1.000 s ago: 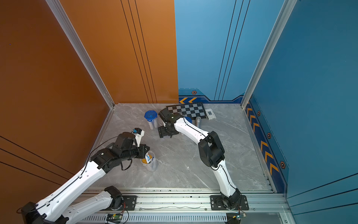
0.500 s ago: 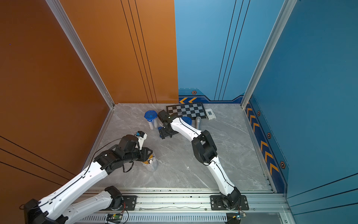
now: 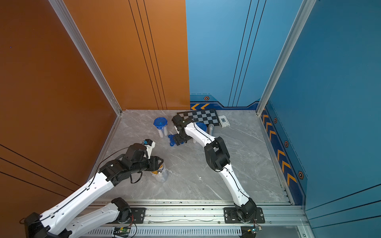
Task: Pack away toiletry kits
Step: Pick up the lid from the center of the board.
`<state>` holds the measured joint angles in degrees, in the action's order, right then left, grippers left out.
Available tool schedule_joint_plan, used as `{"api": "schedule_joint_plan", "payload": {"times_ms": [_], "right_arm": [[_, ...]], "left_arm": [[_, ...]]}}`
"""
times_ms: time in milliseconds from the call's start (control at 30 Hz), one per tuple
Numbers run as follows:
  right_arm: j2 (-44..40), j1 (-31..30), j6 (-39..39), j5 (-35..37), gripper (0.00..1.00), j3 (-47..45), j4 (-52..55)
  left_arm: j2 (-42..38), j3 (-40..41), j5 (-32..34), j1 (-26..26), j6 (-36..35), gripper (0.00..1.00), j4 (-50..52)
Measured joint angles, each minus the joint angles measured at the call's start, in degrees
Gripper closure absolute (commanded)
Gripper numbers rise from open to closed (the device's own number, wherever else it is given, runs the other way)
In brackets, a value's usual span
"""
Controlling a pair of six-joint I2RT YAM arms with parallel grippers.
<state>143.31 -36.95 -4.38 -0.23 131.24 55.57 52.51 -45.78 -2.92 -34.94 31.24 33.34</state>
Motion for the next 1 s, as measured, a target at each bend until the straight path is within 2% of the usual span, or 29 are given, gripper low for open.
{"api": "schedule_joint_plan", "payload": {"times_ms": [300,533,700,1000], "right_arm": [[2.3,1.7,4.6,-4.8,0.18,0.9,0.4],[2.9,1.6,6.1,-7.3,0.26,2.0,0.4],[3.3,1.6,6.9,-7.5,0.36,2.6,0.4],[4.5,1.5,7.2,-8.8,0.37,4.6,0.3]], "left_arm": [[-3.5,-0.3,1.5,0.2,3.4,0.47,0.7],[-4.6,-0.3,1.9,1.4,5.1,0.48,0.8],[-4.5,-0.3,1.9,3.0,5.3,0.49,0.8],[-4.5,-0.3,-0.3,7.6,5.2,0.5,0.8]]}}
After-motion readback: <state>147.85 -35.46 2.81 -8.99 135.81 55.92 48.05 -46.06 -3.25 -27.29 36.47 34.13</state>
